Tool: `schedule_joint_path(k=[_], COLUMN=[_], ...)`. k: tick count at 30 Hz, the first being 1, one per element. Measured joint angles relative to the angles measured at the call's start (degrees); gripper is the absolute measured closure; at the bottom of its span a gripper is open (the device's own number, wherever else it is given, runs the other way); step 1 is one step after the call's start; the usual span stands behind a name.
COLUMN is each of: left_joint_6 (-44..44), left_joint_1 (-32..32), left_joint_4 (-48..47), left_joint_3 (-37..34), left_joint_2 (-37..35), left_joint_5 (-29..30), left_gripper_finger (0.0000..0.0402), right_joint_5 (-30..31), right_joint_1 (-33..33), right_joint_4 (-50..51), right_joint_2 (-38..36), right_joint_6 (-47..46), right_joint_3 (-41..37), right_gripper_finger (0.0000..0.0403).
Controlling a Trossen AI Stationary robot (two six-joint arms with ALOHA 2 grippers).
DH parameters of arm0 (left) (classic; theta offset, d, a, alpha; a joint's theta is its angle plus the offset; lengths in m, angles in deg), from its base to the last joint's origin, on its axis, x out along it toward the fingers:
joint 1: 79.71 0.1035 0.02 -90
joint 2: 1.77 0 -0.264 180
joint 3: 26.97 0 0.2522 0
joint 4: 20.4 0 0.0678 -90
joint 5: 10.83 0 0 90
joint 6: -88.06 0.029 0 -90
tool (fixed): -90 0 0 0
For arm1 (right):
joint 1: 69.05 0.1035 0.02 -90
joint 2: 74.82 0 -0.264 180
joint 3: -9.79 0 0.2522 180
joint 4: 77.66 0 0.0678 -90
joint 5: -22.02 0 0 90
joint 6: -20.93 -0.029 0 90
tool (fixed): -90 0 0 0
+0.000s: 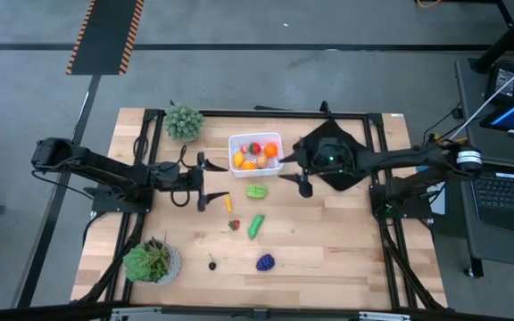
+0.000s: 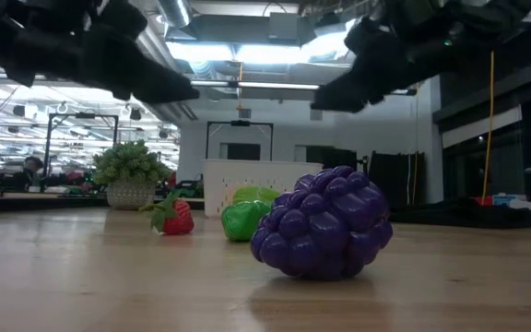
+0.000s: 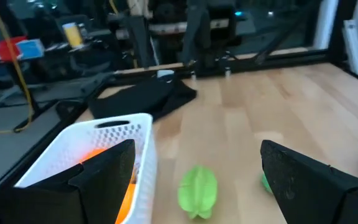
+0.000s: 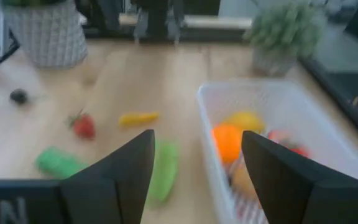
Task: Pick and placing Produce into tupperware
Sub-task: Put the cherry into the white bin
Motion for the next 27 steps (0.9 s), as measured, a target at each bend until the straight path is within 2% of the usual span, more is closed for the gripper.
schedule_joint_path(k=[3,6,11,14,20,27], left_joint_6=[-0.7,-2.8,-4.6,-6.8,-12.9,-16.1], left_joint_1=[-0.5,-1.6,-5.2,-8.0,-14.9,-20.4], left_joint_4=[-6.7,-17.3,-35.8,-43.3,-52.0,-53.3], left_joint_3=[1.9,5.6,13.6,17.7,22.2,25.4], left_joint_2=[-2.7,-4.6,-5.1,-4.3,-2.4,2.4], left_joint_5=[-0.7,-0.7,-0.6,0.1,9.3,10.8], left_gripper_finger=[0.0062,0.0062,0.0062,0.0062,0.0062,0.0062], right_joint_5=[0.0,0.0,0.1,0.2,0.1,0.1], right_joint_1=[1.0,1.7,2.4,2.6,2.6,2.6], right_joint_4=[-0.1,-0.7,-1.5,-2.4,-3.1,-4.7], right_joint_2=[-1.0,-1.0,-0.7,-0.7,-0.6,-0.6], right_joint_6=[-2.3,-3.6,-4.1,-4.0,-4.0,-3.9], right_joint_3=[-2.3,-3.7,-4.1,-4.1,-4.1,-4.1], right_gripper_finger=[0.0160,0.0160,0.0159,0.0159,0.0159,0.0159])
